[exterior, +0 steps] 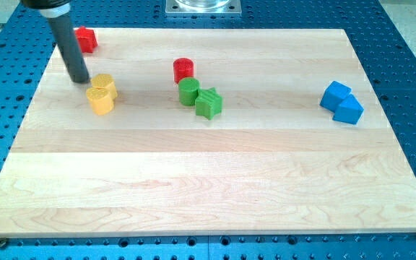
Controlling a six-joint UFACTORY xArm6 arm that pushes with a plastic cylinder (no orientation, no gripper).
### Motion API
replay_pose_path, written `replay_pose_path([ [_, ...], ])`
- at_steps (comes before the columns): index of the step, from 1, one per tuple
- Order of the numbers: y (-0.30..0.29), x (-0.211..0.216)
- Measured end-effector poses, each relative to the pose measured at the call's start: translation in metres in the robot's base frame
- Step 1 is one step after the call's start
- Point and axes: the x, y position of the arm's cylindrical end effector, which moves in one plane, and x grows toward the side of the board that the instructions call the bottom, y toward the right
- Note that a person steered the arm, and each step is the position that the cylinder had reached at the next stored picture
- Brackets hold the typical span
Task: Separate the yellow blocks from each other
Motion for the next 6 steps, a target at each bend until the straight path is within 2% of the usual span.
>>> replay_pose_path([
  [2, -0.011, 0.074],
  [3, 0.019, 0.087],
  [5, 0.064, 0.044],
  [6, 0.107, -0.007],
])
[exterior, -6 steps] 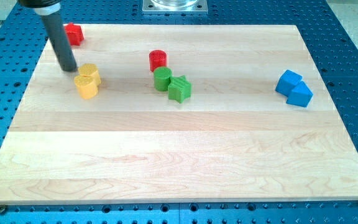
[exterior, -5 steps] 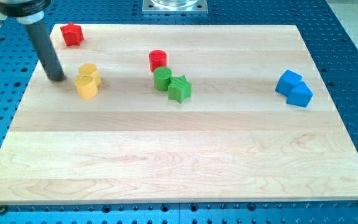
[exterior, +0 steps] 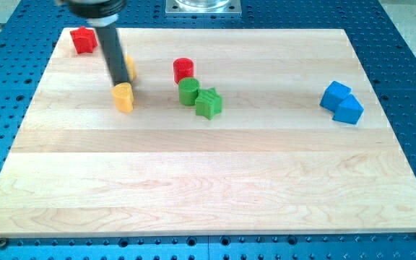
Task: Separate the yellow blocks from each other
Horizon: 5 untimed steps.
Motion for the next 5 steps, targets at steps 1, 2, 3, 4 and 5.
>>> replay_pose_path([
  [1, 0.005, -0.033],
  [2, -0.043, -0.031],
  [3, -0.090, -0.036],
  [4, -0.095, -0.046],
  [5, 0.000, -0.061],
])
